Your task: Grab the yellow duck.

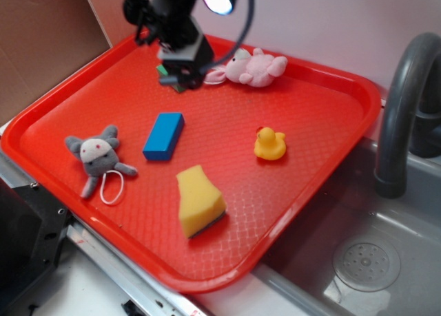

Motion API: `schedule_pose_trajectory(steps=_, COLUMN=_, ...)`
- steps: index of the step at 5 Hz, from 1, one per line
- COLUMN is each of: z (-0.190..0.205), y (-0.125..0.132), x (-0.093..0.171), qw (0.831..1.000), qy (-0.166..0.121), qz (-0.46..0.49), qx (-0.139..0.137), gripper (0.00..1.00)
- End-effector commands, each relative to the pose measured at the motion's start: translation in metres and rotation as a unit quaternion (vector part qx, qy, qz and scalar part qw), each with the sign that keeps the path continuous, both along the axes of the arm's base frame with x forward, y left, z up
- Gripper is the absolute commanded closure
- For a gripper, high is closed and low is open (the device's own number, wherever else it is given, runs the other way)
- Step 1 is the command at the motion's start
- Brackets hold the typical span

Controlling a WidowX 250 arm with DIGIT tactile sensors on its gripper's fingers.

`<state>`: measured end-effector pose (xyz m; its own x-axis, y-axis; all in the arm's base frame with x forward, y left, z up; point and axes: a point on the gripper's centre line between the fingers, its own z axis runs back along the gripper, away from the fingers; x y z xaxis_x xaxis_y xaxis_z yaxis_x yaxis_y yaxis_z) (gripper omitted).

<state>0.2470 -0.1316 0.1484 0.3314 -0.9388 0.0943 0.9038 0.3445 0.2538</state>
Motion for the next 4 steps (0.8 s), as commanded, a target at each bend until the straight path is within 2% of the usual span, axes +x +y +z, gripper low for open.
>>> schedule_pose_trajectory(steps=1, z=-0.068, y=-0.015, x=0.005, qw=0.998, qy=0.045, qz=-0.011, qx=0.034, gripper=0.00)
schedule_pose_trajectory(steps=3, z=-0.108, y=-0.016, x=0.014, qw=0.995, qy=0.091, qz=-0.011, qx=0.038, gripper=0.00)
schedule_pose_trajectory(steps=4, z=-0.114, y=-0.021, x=0.018, qw=0.995, qy=0.100, qz=-0.003, qx=0.003, gripper=0.00)
